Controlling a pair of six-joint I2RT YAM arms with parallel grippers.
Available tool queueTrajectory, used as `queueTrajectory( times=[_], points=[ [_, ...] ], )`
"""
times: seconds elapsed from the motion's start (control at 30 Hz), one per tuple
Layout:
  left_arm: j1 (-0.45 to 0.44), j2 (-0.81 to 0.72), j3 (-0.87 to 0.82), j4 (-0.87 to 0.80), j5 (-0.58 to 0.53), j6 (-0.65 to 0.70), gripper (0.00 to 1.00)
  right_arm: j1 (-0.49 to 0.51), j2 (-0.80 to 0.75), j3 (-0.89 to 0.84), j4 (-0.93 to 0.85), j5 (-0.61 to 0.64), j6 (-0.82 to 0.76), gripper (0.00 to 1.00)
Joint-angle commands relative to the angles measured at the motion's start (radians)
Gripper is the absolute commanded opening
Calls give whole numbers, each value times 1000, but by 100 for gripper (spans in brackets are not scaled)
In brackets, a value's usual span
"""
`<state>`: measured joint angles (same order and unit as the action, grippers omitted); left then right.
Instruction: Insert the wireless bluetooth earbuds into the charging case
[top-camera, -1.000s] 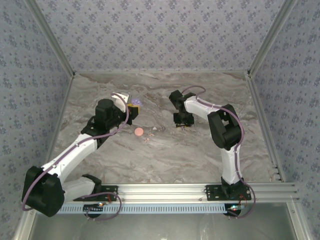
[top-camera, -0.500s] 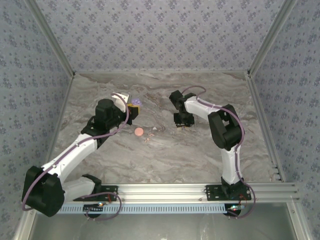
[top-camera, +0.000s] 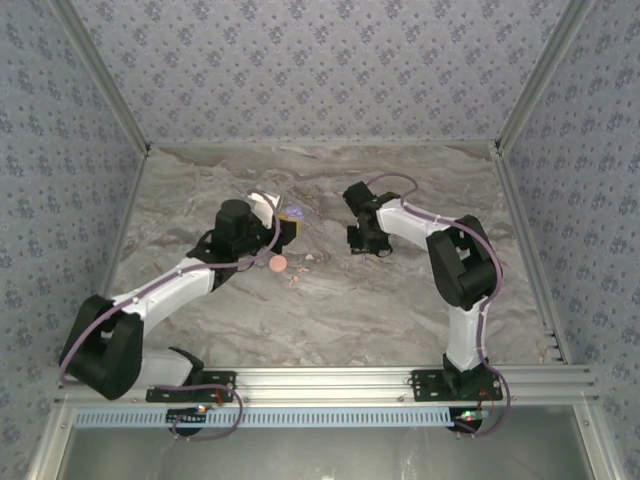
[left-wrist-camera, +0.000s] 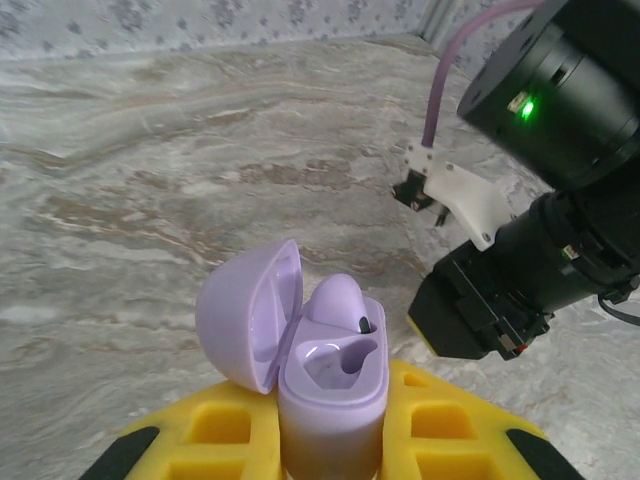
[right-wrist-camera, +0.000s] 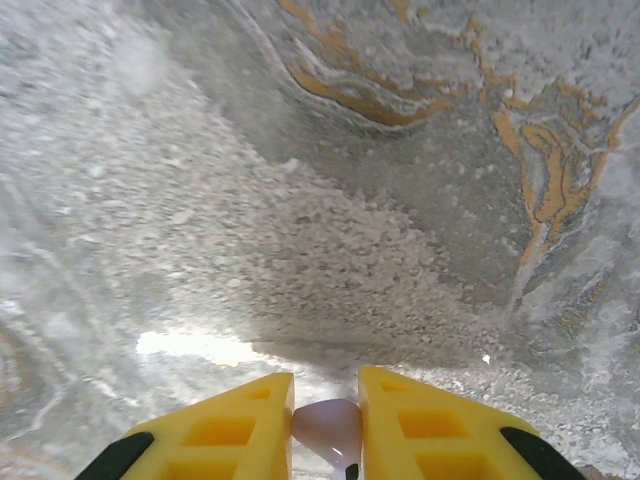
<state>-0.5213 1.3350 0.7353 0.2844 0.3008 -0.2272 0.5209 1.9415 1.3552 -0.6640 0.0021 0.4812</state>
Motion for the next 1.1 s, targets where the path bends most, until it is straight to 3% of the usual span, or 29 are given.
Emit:
queueTrajectory(
  times=[0.0,0.53,1.07],
  points=[
    [-24,50,-5,123,45,-41,12,-10,-66,-18,54,-37,-12,22],
    [-77,205,-63,357,75,-63,12,-17,-249,-61,143,-67,-45,22],
    [-113,319,-86,573,83,-79,11,0,-368,-67,250,-176,-92,23]
  ],
)
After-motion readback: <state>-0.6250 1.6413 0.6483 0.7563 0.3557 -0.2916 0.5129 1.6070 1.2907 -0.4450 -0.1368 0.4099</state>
